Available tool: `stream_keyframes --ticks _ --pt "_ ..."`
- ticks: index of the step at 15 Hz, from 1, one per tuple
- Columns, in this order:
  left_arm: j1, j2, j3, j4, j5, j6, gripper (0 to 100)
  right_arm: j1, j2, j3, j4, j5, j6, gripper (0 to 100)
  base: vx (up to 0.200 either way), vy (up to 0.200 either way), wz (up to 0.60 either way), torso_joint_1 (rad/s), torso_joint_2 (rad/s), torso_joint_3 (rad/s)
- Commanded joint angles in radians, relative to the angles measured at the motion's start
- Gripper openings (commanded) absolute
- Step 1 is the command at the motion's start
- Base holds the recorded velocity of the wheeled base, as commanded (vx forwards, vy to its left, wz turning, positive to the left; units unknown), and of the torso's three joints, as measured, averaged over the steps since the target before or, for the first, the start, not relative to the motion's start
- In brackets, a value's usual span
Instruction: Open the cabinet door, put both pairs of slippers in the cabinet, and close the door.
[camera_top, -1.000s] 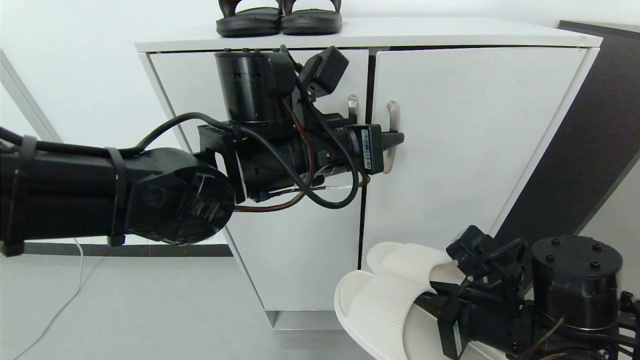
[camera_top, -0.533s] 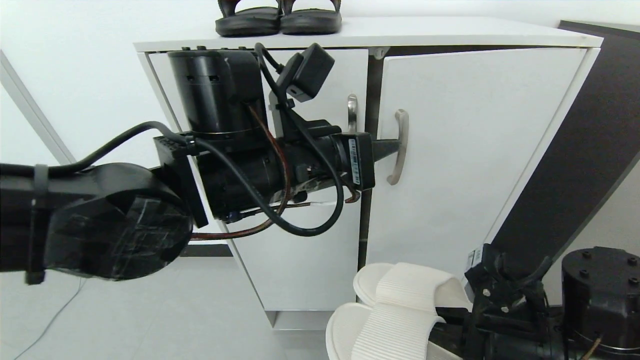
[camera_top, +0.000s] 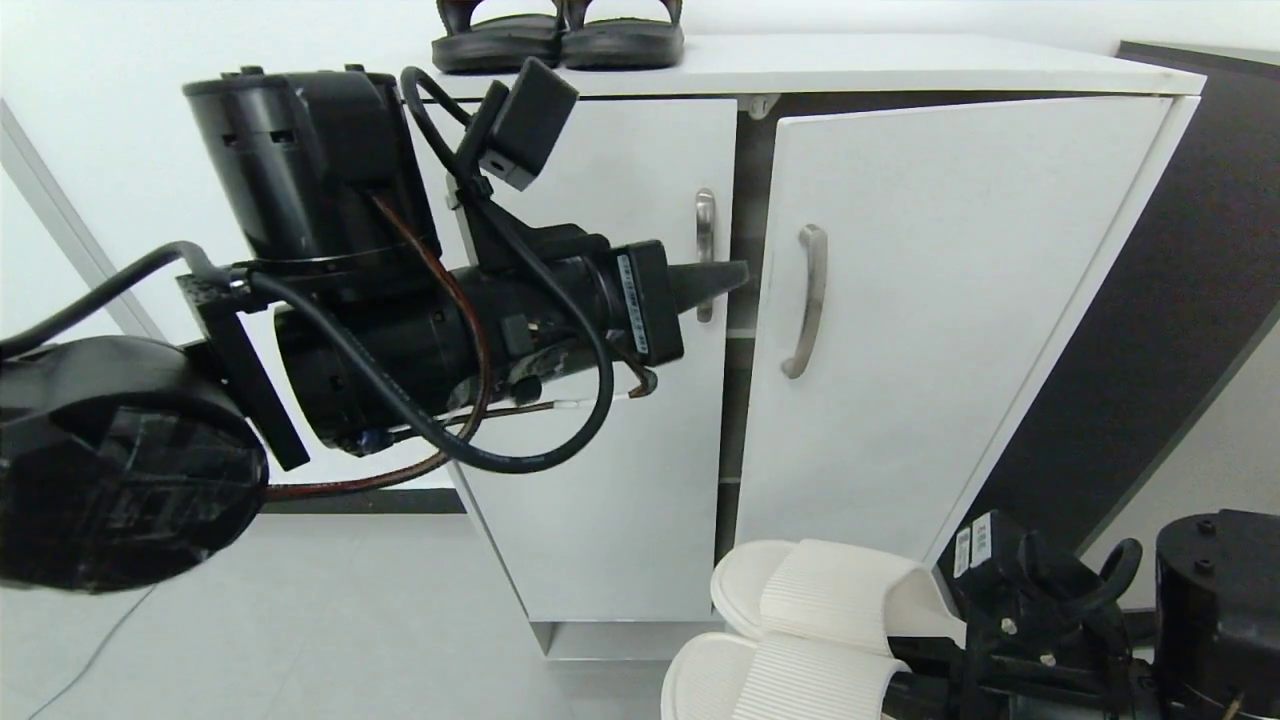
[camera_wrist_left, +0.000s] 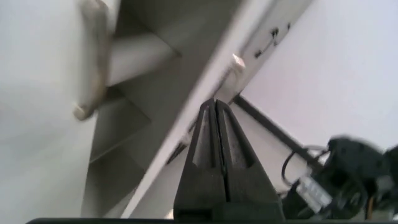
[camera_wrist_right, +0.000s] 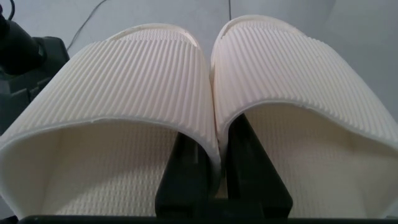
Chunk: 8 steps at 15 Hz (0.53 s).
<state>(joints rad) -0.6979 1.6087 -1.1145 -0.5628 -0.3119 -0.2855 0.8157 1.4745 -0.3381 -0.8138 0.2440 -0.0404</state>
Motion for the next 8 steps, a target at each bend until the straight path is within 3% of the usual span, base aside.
stream_keyframes --ticks 1,8 --pt "0.024 0.034 -0.039 0.0 -0.001 -0.023 0 0.0 0.0 0.001 -0.001 0.0 0.001 0 0.0 0.0 0.0 0.0 0.0 0.0" --pt "0.035 0.174 -0.182 0.0 0.001 -0.024 0 -0.001 0.006 0.001 -0.001 0.0 0.001 0 0.0 0.0 0.0 0.0 0.0 0.0"
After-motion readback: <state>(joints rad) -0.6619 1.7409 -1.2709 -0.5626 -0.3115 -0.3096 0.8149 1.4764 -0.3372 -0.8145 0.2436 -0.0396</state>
